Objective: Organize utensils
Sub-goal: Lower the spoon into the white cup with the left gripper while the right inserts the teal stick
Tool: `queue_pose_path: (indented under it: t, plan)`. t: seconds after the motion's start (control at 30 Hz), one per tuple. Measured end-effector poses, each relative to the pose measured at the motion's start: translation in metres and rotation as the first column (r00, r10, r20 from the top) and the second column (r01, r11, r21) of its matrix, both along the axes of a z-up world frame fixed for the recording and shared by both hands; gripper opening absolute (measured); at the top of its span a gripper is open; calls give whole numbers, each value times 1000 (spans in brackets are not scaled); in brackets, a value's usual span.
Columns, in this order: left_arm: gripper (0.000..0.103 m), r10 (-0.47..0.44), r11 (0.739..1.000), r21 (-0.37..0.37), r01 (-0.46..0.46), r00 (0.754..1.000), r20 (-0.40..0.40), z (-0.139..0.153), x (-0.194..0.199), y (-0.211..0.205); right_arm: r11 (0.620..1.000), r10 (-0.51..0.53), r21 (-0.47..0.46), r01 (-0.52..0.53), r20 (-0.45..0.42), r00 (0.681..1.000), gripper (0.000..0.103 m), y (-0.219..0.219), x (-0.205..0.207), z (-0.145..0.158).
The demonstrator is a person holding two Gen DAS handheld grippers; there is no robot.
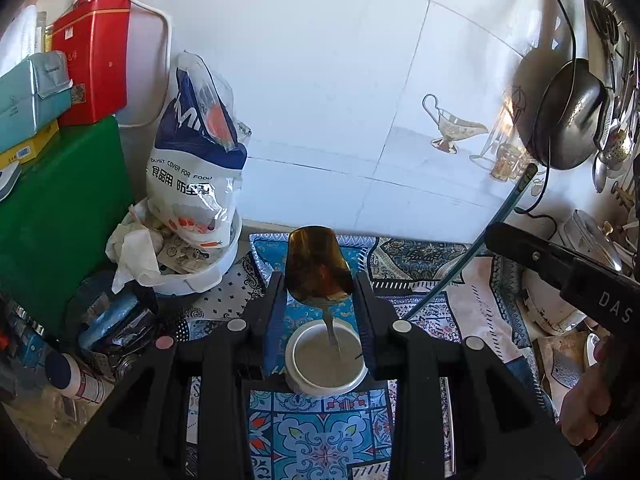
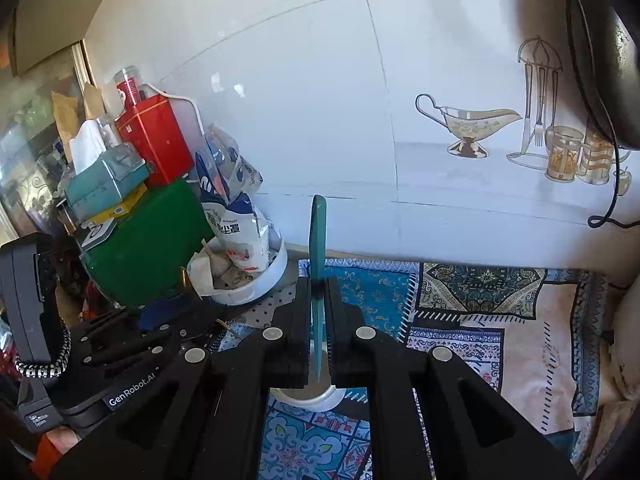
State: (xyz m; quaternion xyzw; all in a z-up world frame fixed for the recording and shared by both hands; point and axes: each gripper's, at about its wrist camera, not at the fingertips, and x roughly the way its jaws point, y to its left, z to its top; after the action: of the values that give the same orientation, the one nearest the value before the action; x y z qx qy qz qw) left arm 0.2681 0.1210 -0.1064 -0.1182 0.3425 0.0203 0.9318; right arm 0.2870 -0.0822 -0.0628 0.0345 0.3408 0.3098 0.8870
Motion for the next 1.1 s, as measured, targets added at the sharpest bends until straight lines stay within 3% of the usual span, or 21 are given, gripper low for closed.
queue_pose_path:
  t: [0.53,0.8,1.1]
  plan:
    - [32,-48,999,-28,44,980,-191,-69,32,5,989,27,-135,-54,-194,981,6,40,27,-72]
    - [33,-35,999,-41,25,968,-250,-86,39,11,982,44,-168,-82,-218,975,6,51,36,-81]
    - [33,-24,1000,-17,20,970,-240,-79,33,10,975,57,-197,-99,-206,977,9,50,26,-77]
